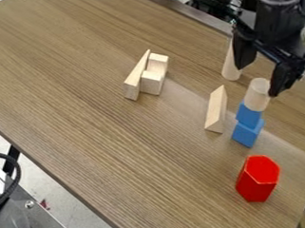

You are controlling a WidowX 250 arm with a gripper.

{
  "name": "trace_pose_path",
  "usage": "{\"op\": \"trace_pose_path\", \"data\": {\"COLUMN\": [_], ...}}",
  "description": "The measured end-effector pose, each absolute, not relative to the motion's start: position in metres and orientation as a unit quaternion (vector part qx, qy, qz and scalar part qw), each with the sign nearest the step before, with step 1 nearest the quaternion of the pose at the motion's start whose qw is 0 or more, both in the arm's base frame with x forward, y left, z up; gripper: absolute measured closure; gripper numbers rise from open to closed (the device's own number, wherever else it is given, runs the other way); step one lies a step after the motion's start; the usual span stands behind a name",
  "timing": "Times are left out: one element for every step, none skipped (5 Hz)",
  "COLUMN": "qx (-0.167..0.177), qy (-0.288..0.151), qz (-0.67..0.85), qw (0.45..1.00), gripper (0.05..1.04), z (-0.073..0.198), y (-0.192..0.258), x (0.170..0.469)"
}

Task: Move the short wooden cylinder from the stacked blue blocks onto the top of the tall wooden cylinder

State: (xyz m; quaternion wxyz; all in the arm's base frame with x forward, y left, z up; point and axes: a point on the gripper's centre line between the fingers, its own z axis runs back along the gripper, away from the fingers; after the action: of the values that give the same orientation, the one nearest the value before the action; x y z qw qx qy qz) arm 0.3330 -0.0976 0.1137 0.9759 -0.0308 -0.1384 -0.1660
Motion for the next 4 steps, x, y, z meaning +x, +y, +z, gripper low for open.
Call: {"op": "trace_pose_path", "data": {"qx": [-0.023,-0.02,-0.022,-0.024], "qy": [-0.138,-0.136,-0.144,-0.15], "qz": [-0.16,-0.153,-0.145,-0.139], "qw": [0.977,0.979,0.979,0.978], "gripper": [0.084,0.14,0.427,0.555], "z": [0.106,0.0997,0.0994,0.0996], "y": [-0.0958,-0.0941,-0.0913,-0.0905], "x": [0.3362,0.3363,0.3392,0.3412]}}
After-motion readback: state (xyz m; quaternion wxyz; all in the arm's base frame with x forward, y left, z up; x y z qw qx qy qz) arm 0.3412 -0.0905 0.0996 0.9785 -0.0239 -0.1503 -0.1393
